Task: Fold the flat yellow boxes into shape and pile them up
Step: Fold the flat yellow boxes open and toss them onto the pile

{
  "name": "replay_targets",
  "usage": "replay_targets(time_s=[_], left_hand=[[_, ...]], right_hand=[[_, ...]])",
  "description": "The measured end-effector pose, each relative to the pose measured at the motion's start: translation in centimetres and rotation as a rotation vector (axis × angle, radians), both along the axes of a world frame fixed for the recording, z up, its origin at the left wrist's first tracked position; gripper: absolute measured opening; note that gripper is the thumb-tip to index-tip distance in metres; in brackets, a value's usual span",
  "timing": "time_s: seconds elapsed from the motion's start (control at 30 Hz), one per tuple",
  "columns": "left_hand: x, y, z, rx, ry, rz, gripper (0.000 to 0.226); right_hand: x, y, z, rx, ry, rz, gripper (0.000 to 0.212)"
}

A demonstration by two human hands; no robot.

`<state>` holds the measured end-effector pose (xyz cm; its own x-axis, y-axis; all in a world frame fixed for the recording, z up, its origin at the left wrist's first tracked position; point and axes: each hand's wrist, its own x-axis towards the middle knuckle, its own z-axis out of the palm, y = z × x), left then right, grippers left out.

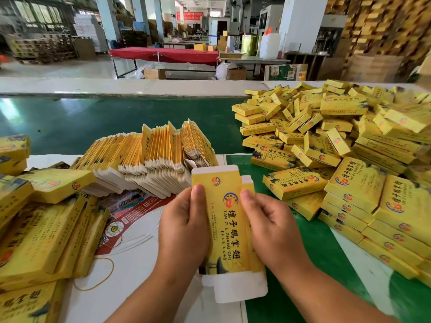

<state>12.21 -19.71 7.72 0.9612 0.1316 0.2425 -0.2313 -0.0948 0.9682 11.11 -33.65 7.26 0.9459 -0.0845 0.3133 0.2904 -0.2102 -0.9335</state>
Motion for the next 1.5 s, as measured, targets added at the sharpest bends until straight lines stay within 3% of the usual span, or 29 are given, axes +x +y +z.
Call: replay_targets(time_s=[0.17,0.23,0.37,0.47,0.53,0.6,0.7,0.8,0.97,1.1,1.23,1.33,1.4,1.5], left_hand=[[-0.2,-0.5,0.4,0.081,-0.057,-0.028,0.043],[-0.1,-0.6,0.4,0.026,-0.018,-0.057,0.040],[-0.1,-0.7,0.3,0.095,0.004,-0.040,0.027],[-0.5,-0.7,0.1,0.112,0.074,-0.279,0.056],[-0.6,-0.7,0.0,0.126,0.110,-0.394,0.068],[-0.4,-0.4,0.2,0.036,0.178,-0.495,0.059],[0.1,0.6,0.7,-0.261,0.359,-0.631,0.034],[0.4,1.2,0.4,-0.470,0.506,-0.718,0.045],[0.4,1.4,0.4,-0.608,0.483,-0.959,0.049],[0.3,1.7,0.6,-0.656,0.458,-1.105,0.044],[0.2,1.5,0.2,-0.645,0.452,-1.170,0.041],[0.2,1.3,0.0,-0.559,0.457,-1.170,0.048],[0.3,1.0,0.0,-0.434,0.411,-1.046,0.050],[0.4,0.6,0.0,-0.330,0.183,-0.725,0.056]], right_hand=[[0.4,-0.7,0.6,0.112,0.024,0.027,0.076],[0.3,-0.6,0.7,0.091,-0.023,0.002,0.072],[0.4,-0.9,0.5,0.023,-0.146,-0.176,0.049],[0.4,-1.0,0.8,0.024,-0.135,-0.188,0.033],[0.0,-0.8,0.8,0.063,-0.106,-0.059,0.029],[-0.3,-0.5,0.8,0.040,-0.148,0.044,0.027],[-0.3,-0.5,0.8,-0.042,-0.233,0.025,0.025],[0.3,-1.3,0.9,0.044,-0.214,-0.056,0.018],[0.6,-2.0,0.7,0.083,-0.160,0.018,0.022],[0.3,-2.2,0.7,0.092,-0.252,0.130,0.017],[0.2,-2.7,1.0,0.063,-0.287,0.263,0.012],[0.2,-2.7,0.8,0.060,-0.338,0.208,0.040],[0.3,-2.7,0.6,0.025,-0.381,0.111,0.056],[0.5,-2.7,0.7,0.049,-0.368,0.050,0.051]])
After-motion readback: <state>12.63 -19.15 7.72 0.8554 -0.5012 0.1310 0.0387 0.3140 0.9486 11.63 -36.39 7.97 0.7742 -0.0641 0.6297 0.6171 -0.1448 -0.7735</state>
